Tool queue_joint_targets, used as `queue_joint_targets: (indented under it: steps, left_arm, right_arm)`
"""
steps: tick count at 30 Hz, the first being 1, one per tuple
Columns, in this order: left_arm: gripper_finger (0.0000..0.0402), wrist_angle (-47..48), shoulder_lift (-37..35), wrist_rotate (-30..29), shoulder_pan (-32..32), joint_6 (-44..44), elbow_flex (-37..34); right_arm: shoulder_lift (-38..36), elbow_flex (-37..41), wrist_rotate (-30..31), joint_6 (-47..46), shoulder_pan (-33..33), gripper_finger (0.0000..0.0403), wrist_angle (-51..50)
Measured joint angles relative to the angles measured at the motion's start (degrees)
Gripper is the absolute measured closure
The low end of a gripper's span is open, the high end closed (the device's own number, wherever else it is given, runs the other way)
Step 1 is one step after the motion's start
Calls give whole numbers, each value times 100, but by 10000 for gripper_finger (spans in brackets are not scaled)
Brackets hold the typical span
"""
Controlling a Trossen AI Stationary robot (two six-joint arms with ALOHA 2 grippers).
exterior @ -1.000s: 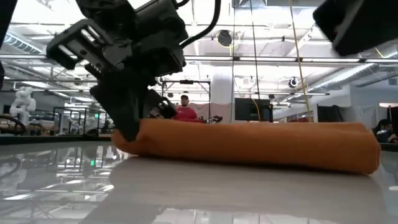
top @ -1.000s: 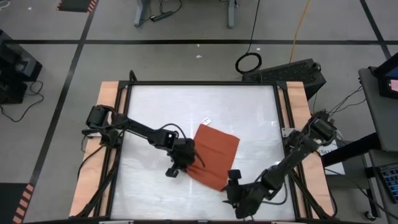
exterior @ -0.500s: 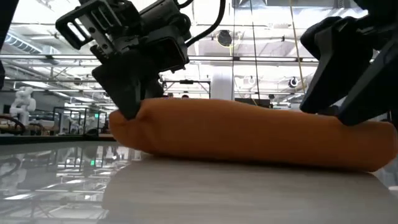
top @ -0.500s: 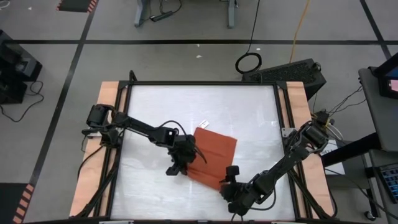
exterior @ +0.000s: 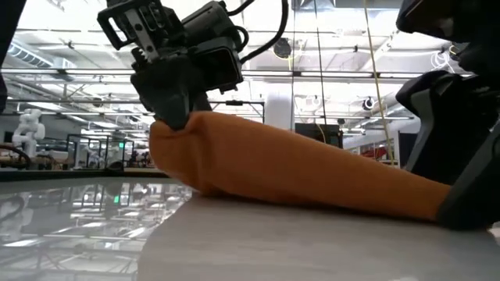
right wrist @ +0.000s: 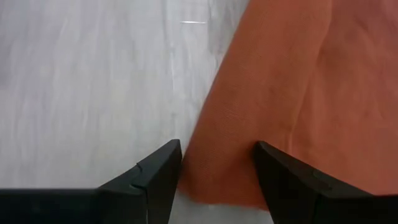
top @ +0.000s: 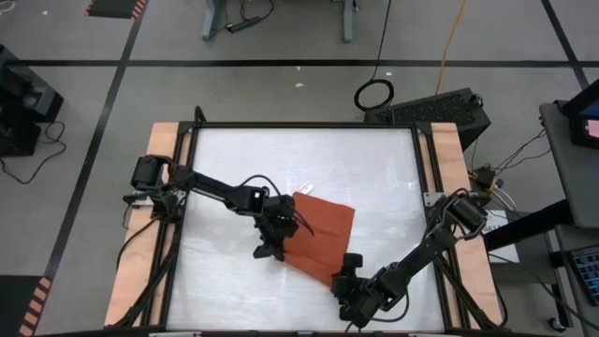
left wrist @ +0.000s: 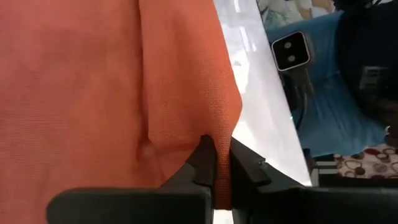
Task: Roll towel
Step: Roll the orange towel
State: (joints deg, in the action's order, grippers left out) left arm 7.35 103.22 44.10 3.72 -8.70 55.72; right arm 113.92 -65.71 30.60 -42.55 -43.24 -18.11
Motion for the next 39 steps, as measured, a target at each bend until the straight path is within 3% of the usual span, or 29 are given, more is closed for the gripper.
queue_joint_targets:
  steps: [7, 11, 14, 20, 22, 30, 39]
  left_arm:
    - [382, -4, 0, 213, -115, -210, 0]
    - [382, -83, 0, 449, -185, -353, 0]
    - [382, -149, 0, 695, -193, -412, 1]
    - [382, -27, 0, 954, -168, -455, -8]
    - [382, 119, 0, 956, -158, -454, -29]
    - [382, 498, 210, 999, -25, -478, -42]
    - [382, 360, 710, 1178, 288, -663, 17]
  right_arm:
    - [14, -2, 2, -55, 0, 202, -25]
    - [12, 108, -6, -544, -2, 215, -75]
    - [8, 216, -25, -971, -8, 252, -72]
    - [-32, 260, -9, -1123, -65, 380, 20]
    - [-86, 275, -131, -1138, -59, 390, 179]
    - [-281, 269, -1947, -1252, 190, 397, 1041]
    - [-316, 275, -3213, -1517, 544, 397, 1355]
